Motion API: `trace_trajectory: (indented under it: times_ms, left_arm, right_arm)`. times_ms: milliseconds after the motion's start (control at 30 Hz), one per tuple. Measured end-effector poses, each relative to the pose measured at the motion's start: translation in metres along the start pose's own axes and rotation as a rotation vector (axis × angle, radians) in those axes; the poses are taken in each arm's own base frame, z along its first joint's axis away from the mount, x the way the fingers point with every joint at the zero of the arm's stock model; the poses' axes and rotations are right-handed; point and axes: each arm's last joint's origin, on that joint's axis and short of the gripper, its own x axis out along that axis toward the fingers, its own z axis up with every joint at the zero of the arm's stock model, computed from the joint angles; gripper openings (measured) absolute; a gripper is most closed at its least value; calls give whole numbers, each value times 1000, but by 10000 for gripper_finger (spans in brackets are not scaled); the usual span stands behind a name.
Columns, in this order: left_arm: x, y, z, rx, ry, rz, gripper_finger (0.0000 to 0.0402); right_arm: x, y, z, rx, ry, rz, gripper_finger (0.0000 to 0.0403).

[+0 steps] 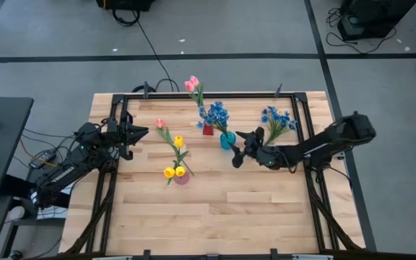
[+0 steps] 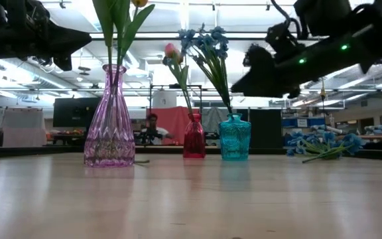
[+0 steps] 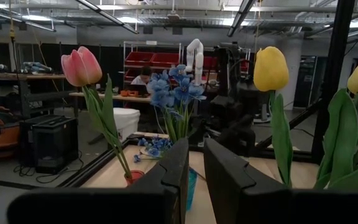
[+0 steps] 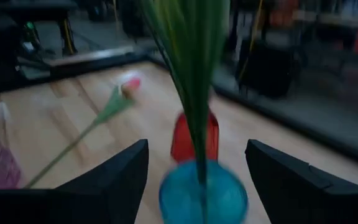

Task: Sort flowers into vase by color
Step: Put the blue flowers into the blue vase

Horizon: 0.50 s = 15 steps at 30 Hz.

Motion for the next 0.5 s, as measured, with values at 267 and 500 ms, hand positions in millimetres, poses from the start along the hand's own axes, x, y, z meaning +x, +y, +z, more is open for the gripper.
trace_trajectory:
  times_ms: [267,500]
  left_arm:
    - [0,0,0,0,0,1,54]
    - [0,0,0,1,-2,4,54]
  right_arm:
    - [-24,-26,-4,393,427,-113,245]
    - [-33,-44,13,525,739,-399,201]
